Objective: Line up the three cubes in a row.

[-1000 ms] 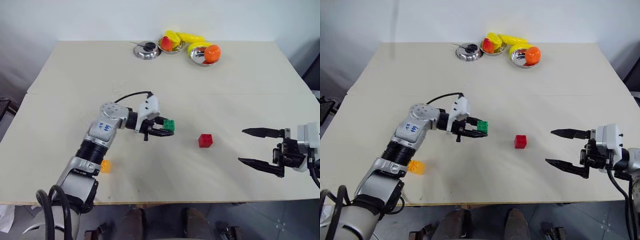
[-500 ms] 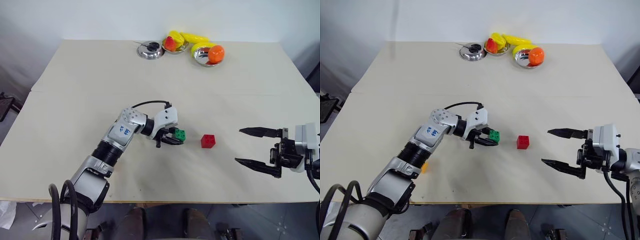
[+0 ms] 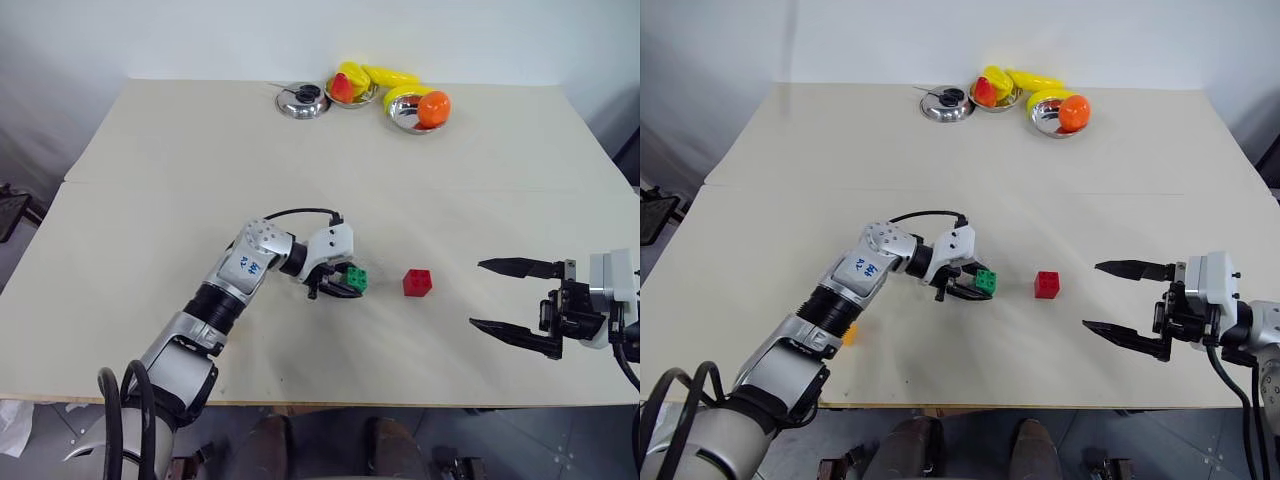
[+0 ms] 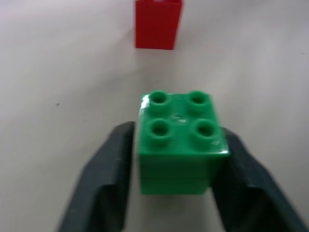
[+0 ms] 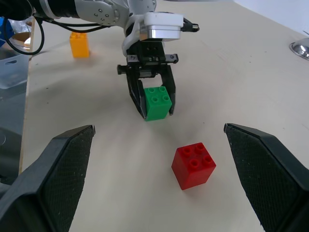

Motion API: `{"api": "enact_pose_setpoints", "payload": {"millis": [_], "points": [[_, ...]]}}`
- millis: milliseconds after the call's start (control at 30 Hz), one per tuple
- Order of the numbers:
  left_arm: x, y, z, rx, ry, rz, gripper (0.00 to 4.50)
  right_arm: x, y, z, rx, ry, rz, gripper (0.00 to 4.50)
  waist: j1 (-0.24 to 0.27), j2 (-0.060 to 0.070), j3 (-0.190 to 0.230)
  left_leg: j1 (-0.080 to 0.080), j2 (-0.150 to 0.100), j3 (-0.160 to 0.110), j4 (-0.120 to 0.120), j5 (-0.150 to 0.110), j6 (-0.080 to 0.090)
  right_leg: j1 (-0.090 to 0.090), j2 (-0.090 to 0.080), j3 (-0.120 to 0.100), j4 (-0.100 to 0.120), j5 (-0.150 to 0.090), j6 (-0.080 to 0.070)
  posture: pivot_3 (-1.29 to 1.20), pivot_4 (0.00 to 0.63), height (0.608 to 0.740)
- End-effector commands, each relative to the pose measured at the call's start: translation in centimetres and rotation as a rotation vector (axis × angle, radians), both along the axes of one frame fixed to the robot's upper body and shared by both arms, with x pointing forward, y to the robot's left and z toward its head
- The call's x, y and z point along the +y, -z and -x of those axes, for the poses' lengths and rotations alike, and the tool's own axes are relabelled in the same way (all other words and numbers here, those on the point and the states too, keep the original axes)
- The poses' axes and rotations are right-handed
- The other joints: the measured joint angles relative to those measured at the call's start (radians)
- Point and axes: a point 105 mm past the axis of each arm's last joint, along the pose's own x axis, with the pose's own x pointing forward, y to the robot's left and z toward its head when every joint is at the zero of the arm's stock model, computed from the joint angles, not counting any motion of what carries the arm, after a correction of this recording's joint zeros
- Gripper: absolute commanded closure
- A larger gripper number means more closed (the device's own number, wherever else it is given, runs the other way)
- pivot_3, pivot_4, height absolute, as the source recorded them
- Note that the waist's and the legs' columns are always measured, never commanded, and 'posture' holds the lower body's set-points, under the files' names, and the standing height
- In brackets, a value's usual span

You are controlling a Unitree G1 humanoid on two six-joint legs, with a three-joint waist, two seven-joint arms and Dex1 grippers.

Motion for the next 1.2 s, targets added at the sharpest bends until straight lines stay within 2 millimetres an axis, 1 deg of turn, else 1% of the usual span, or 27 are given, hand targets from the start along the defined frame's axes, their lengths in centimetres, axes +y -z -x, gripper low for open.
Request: {"api": "enact_pose_setpoints", "payload": {"millis": [33, 267, 333, 467, 633, 767, 833, 933, 1000, 1033, 1100, 1167, 1200], "points": [[-0.1, -0.7, -0.3, -0.027, -0.008, 0.018, 1.14, 0.1, -1.1, 0.3, -0.060, -0.001, -0.012, 0.00, -0.001, 0.000, 0.000, 0.000, 0.000, 0.000, 0.000, 0.000, 0.000, 0.000, 0.000, 0.000, 0.000, 0.000, 0.000, 0.00, 0.150, 0.740], [-0.3, -0.6, -0.5, -0.035, -0.016, 0.022, 1.14, 0.3, -1.2, 0.2, -0.060, -0.004, -0.015, 0.00, -0.001, 0.000, 0.000, 0.000, 0.000, 0.000, 0.000, 0.000, 0.000, 0.000, 0.000, 0.000, 0.000, 0.000, 0.000, 0.00, 0.150, 0.740], [-0.3, -0.7, -0.5, -0.036, -0.005, 0.028, 1.14, 0.4, -1.2, 0.1, -0.059, -0.007, -0.015, 0.00, -0.001, 0.000, 0.000, 0.000, 0.000, 0.000, 0.000, 0.000, 0.000, 0.000, 0.000, 0.000, 0.000, 0.000, 0.000, 0.00, 0.150, 0.740], [0.1, -1.1, -1.0, -0.074, -0.019, 0.030, 1.14, 0.5, -1.3, -0.1, -0.063, -0.011, -0.015, 0.00, -0.001, 0.000, 0.000, 0.000, 0.000, 0.000, 0.000, 0.000, 0.000, 0.000, 0.000, 0.000, 0.000, 0.000, 0.000, 0.00, 0.150, 0.740], [-0.1, -1.2, -1.3, -0.077, -0.039, 0.043, 1.14, 0.6, -1.4, -0.3, -0.067, -0.013, -0.017, 0.00, 0.000, 0.000, 0.000, 0.000, 0.000, 0.000, 0.000, 0.000, 0.000, 0.000, 0.000, 0.000, 0.000, 0.000, 0.000, 0.00, 0.150, 0.740], [-0.4, -1.3, -0.8, -0.078, -0.012, 0.054, 1.14, 0.8, -1.4, -0.4, -0.069, -0.019, -0.019, 0.00, -0.001, 0.000, 0.000, 0.000, 0.000, 0.000, 0.000, 0.000, 0.000, 0.000, 0.000, 0.000, 0.000, 0.000, 0.000, 0.00, 0.150, 0.740], [-0.5, -1.8, -0.2, -0.077, 0.037, 0.074, 1.14, 0.8, -1.4, -0.4, -0.068, -0.021, -0.020, 0.00, -0.001, 0.000, 0.000, 0.000, 0.000, 0.000, 0.000, 0.000, 0.000, 0.000, 0.000, 0.000, 0.000, 0.000, 0.000, 0.00, 0.150, 0.740], [0.0, -3.4, 0.7, -0.076, 0.132, 0.124, 1.14, 0.8, -1.4, -0.3, -0.064, -0.024, -0.019, 0.00, -0.002, 0.000, 0.000, 0.000, 0.000, 0.000, 0.000, 0.000, 0.000, 0.000, 0.000, 0.000, 0.000, 0.000, 0.000, 0.00, 0.150, 0.740], [0.8, -4.6, 0.5, -0.104, 0.143, 0.142, 1.14, 0.7, -1.4, -0.3, -0.057, -0.027, -0.016, 0.00, -0.002, 0.000, 0.000, 0.000, 0.000, 0.000, 0.000, 0.000, 0.000, 0.000, 0.000, 0.000, 0.000, 0.000, 0.000, 0.00, 0.150, 0.740], [1.3, -5.7, 0.4, -0.120, 0.142, 0.180, 1.14, 0.6, -1.4, -0.4, -0.053, -0.028, -0.017, 0.00, -0.002, 0.000, 0.000, 0.000, 0.000, 0.000, 0.000, 0.000, 0.000, 0.000, 0.000, 0.000, 0.000, 0.000, 0.000, 0.00, 0.150, 0.740], [1.8, -7.2, 0.4, -0.133, 0.151, 0.240, 1.14, 0.5, -1.3, -0.4, -0.045, -0.029, -0.019, 0.00, -0.002, 0.000, 0.000, 0.000, 0.000, 0.000, 0.000, 0.000, 0.000, 0.000, 0.000, 0.000, 0.000, 0.000, 0.000, 0.00, 0.150, 0.740], [2.4, -8.2, 0.2, -0.155, 0.144, 0.273, 1.14, 0.4, -1.1, -0.5, -0.036, -0.029, -0.023, 0.00, -0.002, 0.000, 0.000, 0.000, 0.000, 0.000, 0.000, 0.000, 0.000, 0.000, 0.000, 0.000, 0.000, 0.000, 0.000, 0.00, 0.150, 0.740], [3.1, -8.9, 0.2, -0.168, 0.139, 0.297, 1.14, 0.3, -0.9, -0.6, -0.024, -0.021, -0.035, 0.00, -0.002, 0.000, 0.000, 0.000, 0.000, 0.000, 0.000, 0.000, 0.000, 0.000, 0.000, 0.000, 0.000, 0.000, 0.000, 0.00, 0.150, 0.740]]}}
